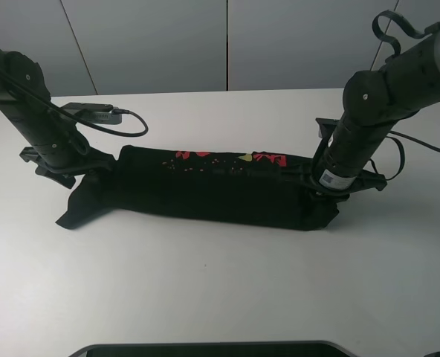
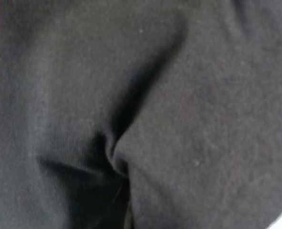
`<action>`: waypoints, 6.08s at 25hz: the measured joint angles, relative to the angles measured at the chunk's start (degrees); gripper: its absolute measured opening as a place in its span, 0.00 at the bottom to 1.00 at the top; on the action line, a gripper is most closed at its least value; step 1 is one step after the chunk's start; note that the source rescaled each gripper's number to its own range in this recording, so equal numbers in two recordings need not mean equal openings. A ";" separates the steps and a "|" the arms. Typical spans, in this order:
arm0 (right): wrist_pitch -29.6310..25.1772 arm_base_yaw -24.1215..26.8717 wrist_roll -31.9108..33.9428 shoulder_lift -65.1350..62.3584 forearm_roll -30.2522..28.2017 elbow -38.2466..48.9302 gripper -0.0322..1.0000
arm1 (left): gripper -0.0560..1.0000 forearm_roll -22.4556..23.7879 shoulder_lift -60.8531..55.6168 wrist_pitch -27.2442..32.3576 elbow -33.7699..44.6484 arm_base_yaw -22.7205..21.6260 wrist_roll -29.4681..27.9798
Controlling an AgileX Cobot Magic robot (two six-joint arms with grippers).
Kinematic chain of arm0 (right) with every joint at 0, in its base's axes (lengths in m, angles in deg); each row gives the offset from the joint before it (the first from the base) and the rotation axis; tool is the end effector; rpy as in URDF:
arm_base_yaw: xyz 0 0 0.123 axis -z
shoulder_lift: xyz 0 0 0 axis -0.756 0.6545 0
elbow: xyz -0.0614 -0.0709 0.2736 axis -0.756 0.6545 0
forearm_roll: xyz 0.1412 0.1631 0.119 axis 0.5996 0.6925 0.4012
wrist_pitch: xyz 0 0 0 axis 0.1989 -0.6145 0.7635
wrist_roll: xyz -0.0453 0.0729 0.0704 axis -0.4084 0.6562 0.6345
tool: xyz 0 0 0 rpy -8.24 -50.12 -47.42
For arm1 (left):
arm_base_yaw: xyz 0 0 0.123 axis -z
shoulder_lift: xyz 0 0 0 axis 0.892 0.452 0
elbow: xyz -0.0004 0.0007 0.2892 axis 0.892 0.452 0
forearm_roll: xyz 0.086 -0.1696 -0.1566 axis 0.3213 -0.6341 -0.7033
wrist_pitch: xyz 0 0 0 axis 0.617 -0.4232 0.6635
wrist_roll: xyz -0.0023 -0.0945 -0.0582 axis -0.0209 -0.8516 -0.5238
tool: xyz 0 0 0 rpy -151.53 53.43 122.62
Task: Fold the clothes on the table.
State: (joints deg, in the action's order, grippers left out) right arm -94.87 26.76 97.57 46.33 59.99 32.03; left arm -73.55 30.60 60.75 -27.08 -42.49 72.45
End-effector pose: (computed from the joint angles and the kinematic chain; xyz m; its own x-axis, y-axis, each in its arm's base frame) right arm 0.2748 0.1171 0.0817 -0.9972 0.0694 -0.0293 0.0678 0.9964 0.0515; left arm 0.3161 -0.1245 0.0942 -0.9409 0.3182 -0.1158 0.3254 0.9443 -0.0498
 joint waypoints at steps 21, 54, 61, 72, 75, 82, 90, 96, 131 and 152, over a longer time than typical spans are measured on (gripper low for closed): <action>-3.86 0.00 -5.83 0.14 -0.14 -1.48 0.13 | 0.89 0.00 0.00 -0.11 0.00 0.00 0.00; -21.04 0.00 -22.07 -13.06 15.16 -15.45 0.13 | 0.89 -2.06 0.00 -0.56 0.00 0.00 2.67; -19.01 0.00 -31.53 -13.06 30.25 -15.45 0.13 | 0.89 -2.96 0.00 -0.56 0.00 0.00 3.99; -15.07 -3.57 -45.79 -8.73 52.06 -15.72 0.13 | 0.89 -3.08 0.00 -0.56 0.00 0.00 3.99; -13.29 -5.85 -46.67 -5.33 53.50 -15.72 0.13 | 0.89 -3.08 0.00 -0.56 0.00 0.00 3.99; -13.13 -6.52 -53.69 1.18 64.15 -15.72 0.13 | 0.89 -4.28 0.00 -0.89 0.00 0.00 4.11; -13.24 -8.85 -61.66 7.48 76.07 -15.74 0.13 | 0.89 -4.39 0.00 -1.03 0.00 0.00 4.11; -13.41 -11.22 -65.73 11.23 80.77 -15.84 0.13 | 0.89 -4.47 0.00 -0.44 -1.95 0.00 4.11; 3.87 -11.24 -67.23 0.16 57.87 -15.84 1.00 | 0.89 -7.92 0.06 14.72 -21.73 0.00 7.77; -9.75 -11.24 -15.96 -22.99 -16.41 -7.70 1.00 | 0.89 -7.15 -17.83 13.72 -13.27 0.00 12.67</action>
State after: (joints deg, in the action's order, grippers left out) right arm -104.62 15.52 81.61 23.34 43.58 24.33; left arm -80.70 12.77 74.47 -40.35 -42.49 85.12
